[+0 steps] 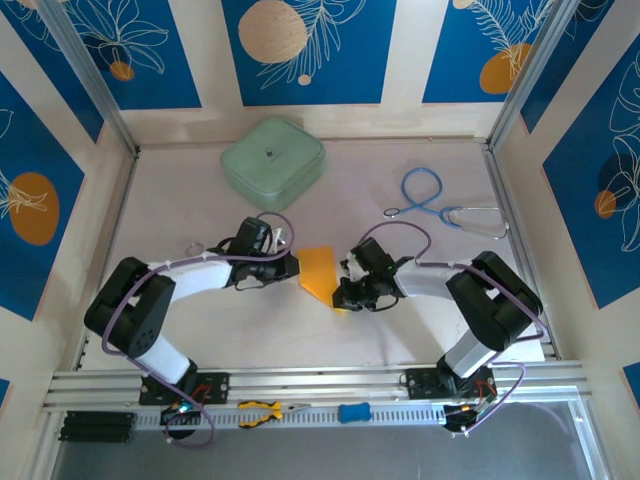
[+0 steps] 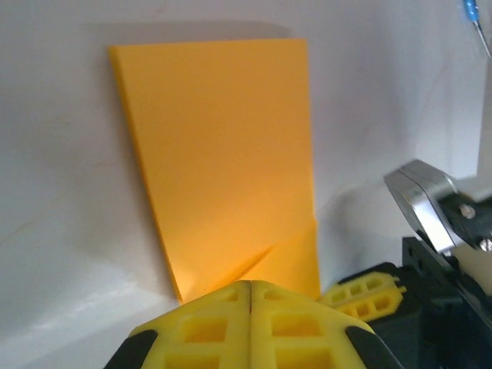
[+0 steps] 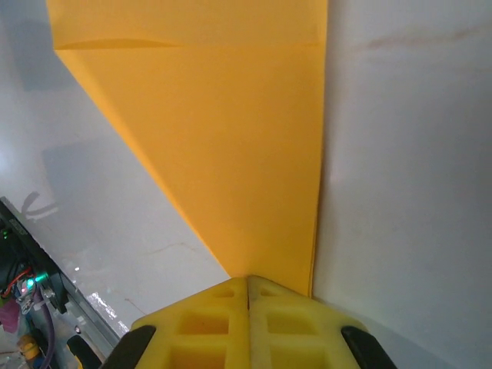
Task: Fold a paper plane with a square sheet of paper (pick it up from the middle)
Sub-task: Third fold the triangle at the center of the table.
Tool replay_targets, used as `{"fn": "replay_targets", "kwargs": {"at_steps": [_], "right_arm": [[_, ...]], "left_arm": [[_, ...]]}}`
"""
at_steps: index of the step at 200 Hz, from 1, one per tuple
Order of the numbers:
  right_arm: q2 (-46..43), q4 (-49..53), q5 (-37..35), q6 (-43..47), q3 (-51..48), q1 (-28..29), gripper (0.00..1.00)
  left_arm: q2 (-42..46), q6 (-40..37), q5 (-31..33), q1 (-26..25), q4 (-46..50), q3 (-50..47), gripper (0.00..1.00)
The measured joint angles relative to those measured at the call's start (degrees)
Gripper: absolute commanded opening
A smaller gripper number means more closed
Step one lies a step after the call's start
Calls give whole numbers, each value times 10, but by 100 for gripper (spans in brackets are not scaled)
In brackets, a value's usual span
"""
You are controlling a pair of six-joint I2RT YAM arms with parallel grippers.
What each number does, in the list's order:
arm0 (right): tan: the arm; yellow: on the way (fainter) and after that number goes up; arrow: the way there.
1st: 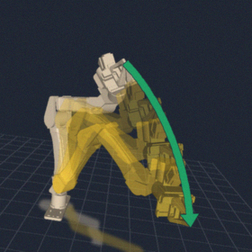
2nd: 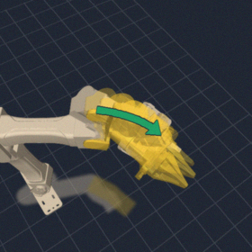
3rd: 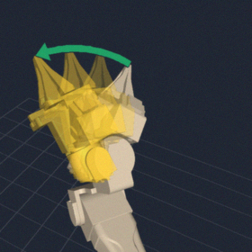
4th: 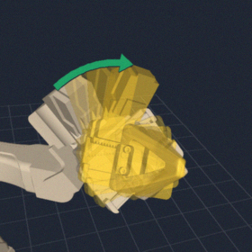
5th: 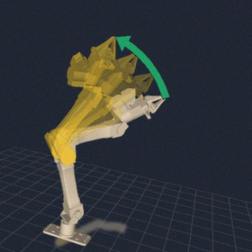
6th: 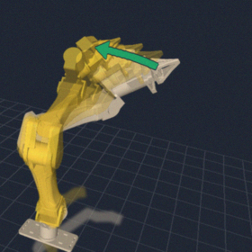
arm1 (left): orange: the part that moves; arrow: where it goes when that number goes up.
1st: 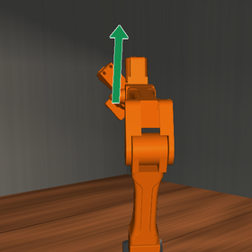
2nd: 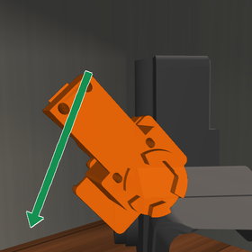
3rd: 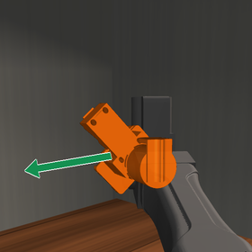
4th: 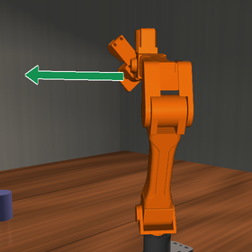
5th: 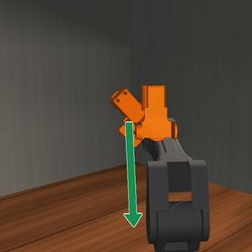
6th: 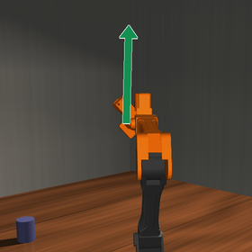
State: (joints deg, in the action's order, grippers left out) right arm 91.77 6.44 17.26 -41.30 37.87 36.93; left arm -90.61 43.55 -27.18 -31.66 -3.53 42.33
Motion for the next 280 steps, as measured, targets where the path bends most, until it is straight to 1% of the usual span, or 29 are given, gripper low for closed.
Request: {"fn": "replay_targets", "kwargs": {"at_steps": [21, 58, 104, 153, 194, 213, 242, 265, 280], "right_arm": [[4, 16, 6, 8, 11, -3, 4], [5, 34, 10, 8, 22, -2, 4], [1, 50, 10, 3, 47, 6, 6], [7, 45, 6, -12, 90, 27, 8], [68, 35, -3, -20, 101, 28, 8], [80, 35, -3, -20, 99, 26, 9], [58, 19, 2, -18, 68, 20, 10], [16, 33, 8, -18, 32, 17, 12], [-15, 44, 7, -18, 16, 12, 15]], "left_arm": [[-11, 0, -18, -17, -10, 2, 7], [-70, 0, -48, -37, -33, 22, 6], [-118, -2, -43, -37, -31, 35, 3], [-123, -2, -47, -33, -34, 35, 3], [-124, -5, -46, -33, -28, 39, 2], [-124, -6, -44, -33, -27, 40, 1], [-125, -6, -44, -33, -26, 41, 0], [-125, -7, -43, -32, -16, 46, 0], [-125, -10, -40, -30, -11, 49, 1]]}}
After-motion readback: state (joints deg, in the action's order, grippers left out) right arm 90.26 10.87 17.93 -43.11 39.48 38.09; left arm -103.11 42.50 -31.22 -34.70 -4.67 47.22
